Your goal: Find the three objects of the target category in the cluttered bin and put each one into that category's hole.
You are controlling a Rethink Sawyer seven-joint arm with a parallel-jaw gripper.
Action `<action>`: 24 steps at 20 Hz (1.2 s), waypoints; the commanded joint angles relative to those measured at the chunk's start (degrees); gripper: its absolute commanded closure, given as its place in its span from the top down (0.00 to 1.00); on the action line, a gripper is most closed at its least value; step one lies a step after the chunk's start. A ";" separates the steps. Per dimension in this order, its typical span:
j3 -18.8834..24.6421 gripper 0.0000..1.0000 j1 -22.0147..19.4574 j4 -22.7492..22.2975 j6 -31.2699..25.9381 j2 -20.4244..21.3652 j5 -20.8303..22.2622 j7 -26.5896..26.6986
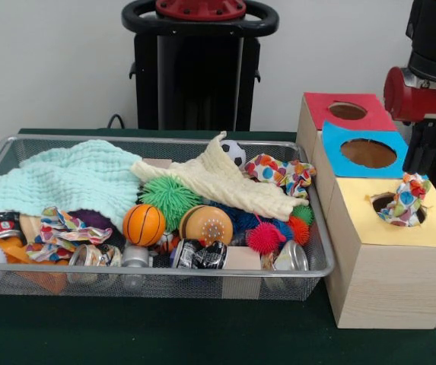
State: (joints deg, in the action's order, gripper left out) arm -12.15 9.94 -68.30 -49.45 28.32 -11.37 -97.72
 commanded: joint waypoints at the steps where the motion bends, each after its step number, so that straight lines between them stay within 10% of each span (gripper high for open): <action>1: 3.17 0.00 -1.09 1.99 -4.63 -1.86 -2.55 -13.98; 24: 2.85 0.00 -2.05 3.16 -0.20 -5.12 -3.03 -12.91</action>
State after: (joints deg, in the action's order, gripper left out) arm -12.14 9.95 -64.85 -49.45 25.11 -12.85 -97.72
